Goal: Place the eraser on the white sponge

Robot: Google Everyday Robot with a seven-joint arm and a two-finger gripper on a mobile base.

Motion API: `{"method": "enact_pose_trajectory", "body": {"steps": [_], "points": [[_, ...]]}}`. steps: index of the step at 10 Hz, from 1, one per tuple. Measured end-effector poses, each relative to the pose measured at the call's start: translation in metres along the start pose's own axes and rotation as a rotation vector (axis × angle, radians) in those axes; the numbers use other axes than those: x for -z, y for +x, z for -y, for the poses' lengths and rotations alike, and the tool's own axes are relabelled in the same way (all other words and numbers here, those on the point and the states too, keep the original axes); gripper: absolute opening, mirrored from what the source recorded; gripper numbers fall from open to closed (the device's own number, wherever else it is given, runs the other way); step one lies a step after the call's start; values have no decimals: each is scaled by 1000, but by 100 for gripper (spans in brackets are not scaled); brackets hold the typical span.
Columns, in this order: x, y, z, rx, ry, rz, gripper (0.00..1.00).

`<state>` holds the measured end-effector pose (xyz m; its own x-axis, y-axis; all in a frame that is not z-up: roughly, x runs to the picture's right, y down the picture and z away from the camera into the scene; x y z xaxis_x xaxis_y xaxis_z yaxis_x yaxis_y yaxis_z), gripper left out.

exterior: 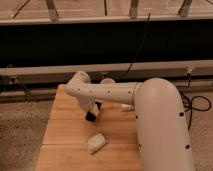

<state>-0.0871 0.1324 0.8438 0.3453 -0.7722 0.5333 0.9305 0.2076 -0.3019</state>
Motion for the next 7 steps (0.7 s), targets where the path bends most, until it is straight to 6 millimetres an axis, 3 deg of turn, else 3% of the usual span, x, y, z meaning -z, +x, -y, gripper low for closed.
{"method": "enact_pose_trajectory", "body": {"steps": [7], "points": [[0, -43, -18, 69, 24, 10, 1]]}}
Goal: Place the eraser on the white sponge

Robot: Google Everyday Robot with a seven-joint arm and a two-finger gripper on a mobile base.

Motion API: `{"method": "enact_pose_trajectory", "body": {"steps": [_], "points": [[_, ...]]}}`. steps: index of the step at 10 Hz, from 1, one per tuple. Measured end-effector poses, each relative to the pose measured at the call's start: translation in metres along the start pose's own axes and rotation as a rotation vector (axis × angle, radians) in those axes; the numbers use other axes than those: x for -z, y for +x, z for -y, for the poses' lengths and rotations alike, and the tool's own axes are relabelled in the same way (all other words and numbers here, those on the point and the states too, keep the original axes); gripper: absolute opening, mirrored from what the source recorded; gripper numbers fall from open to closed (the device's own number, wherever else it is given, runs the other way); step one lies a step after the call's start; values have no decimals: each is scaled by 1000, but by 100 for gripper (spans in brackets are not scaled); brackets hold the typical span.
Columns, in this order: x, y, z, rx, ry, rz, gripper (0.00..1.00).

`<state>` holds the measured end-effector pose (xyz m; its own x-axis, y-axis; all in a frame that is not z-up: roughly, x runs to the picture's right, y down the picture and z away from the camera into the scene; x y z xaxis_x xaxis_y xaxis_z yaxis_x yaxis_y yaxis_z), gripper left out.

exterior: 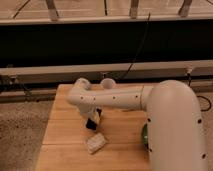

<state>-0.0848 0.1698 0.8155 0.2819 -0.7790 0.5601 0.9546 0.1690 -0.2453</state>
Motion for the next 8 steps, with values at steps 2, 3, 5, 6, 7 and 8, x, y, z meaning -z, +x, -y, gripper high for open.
{"method": "enact_pose_trajectory", "body": {"steps": [2, 3, 5, 6, 7, 8], "points": [[1, -12, -3, 23, 2, -3, 1], [2, -23, -4, 38, 4, 1, 1], [1, -32, -5, 54, 6, 1, 1], [-1, -36, -8, 58, 9, 3, 1], [-2, -37, -9, 59, 13, 2, 1], [-3, -39, -12, 61, 15, 4, 1]]}}
